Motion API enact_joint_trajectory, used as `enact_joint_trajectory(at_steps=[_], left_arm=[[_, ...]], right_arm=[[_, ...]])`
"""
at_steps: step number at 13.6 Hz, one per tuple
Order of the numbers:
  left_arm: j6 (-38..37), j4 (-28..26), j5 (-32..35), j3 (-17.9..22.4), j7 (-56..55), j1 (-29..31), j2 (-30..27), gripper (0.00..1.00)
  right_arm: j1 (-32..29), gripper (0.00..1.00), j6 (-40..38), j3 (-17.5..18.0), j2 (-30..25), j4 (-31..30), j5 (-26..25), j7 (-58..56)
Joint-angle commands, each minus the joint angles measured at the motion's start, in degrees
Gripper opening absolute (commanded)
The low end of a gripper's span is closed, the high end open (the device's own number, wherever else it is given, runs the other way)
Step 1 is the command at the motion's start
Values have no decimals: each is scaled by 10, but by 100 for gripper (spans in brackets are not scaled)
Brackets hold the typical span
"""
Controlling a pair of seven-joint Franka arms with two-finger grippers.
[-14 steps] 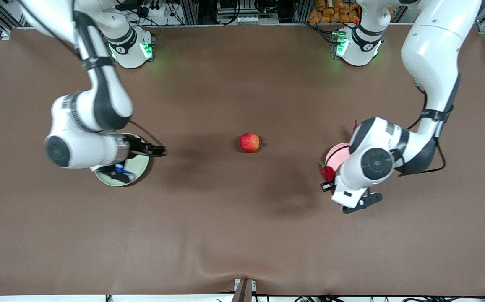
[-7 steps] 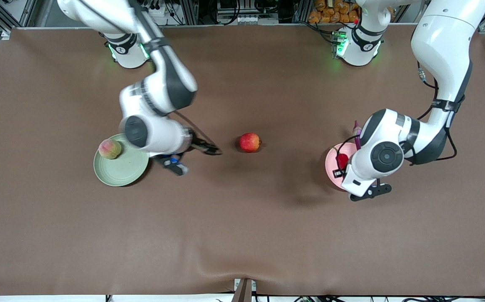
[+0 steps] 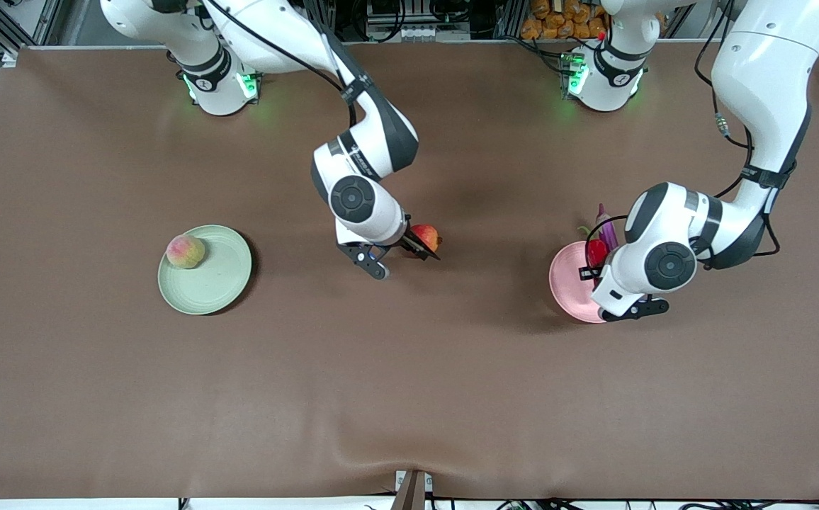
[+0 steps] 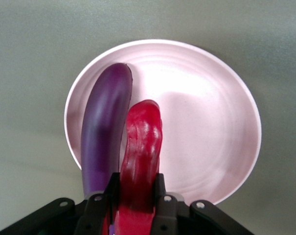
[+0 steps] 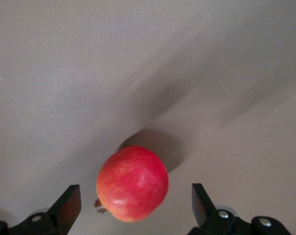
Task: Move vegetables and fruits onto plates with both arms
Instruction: 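Reach the right gripper to the red apple while the left lowers pepper, then grasp the apple with the right gripper while the left gripper withdraws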
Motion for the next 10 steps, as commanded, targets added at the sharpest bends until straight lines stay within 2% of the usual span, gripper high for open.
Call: enact_joint_trajectory(at_steps=[1,2,3,5,8,10], left_arm=[[26,-8,-37,-9,7,4,-4,20],[28,-6,-50,-9,6,4,-2,65],[28,-4,-51,-9,3,4,-3,100],[24,9,-51,-10,-4,2,-9,100],[12,35,-52,-11,-2,4,-45,100],[-30,70,-53,-10,-1,4,-81,100]], right_arm=[[13,100,5,-9,16,22,10,50],[15,100,8,-8,20,21,11,79],[24,100,8,-8,21,21,10,121],[37,100,9,-9,29,21,7,176],[42,100,18,-9,36,21,9,180],[43,100,43,-8,49,21,8,180]])
